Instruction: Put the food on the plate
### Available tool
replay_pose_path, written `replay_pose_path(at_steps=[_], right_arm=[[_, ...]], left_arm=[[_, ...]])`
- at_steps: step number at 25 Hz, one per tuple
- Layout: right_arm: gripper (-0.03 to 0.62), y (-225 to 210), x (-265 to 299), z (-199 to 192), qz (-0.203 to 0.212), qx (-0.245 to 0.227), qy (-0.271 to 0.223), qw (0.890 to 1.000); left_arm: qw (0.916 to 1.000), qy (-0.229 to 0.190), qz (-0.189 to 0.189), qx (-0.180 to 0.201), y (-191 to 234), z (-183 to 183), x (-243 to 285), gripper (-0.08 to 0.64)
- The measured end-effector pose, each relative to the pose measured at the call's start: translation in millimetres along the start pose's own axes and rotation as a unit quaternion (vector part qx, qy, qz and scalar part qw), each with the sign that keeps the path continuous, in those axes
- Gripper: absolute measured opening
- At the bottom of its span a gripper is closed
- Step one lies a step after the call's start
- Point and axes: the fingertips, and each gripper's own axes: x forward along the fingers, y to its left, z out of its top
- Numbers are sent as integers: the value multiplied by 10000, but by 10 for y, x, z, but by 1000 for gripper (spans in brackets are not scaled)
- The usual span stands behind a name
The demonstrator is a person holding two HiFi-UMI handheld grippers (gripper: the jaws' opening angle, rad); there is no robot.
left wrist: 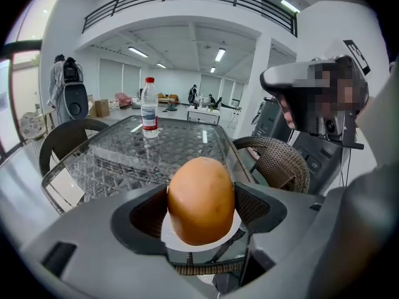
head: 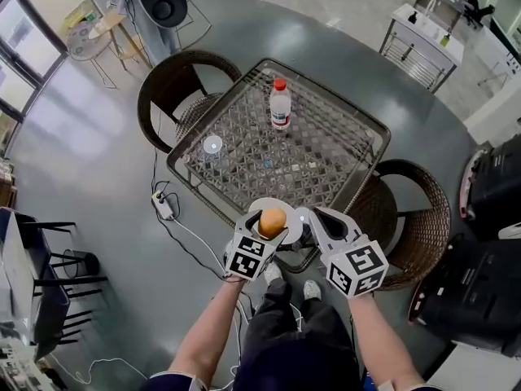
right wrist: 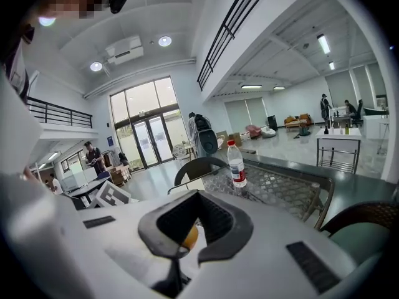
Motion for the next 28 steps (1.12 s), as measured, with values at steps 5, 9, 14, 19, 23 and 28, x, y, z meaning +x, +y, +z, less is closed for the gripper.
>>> replay_pose_path(at_steps=[5,9,14,19,23,28], right_arm=[[5,-16,111,-123,-95,132,102,9998],[5,-25,141,-205,-169,190,198,9995],[5,-90,138,-248,-299,265,243,9989],[5,-120,129,-243,-370,299,223,9986],[5,-151,114,-244,-413,332,227,9983],[5,-186,88,-253,-441,355,226,9981]], left_arm=[[9994,313,-70,140,54,-120,195,344],[9978,583,-74,294,101,-185,297,344],[9947,903,-155,462,91,-270,412,344],[9909,1060,-197,812,52,-305,485,344],[9912,1012,-256,808,31,-261,523,344],[9926,788,-185,904,15,-221,554,345]])
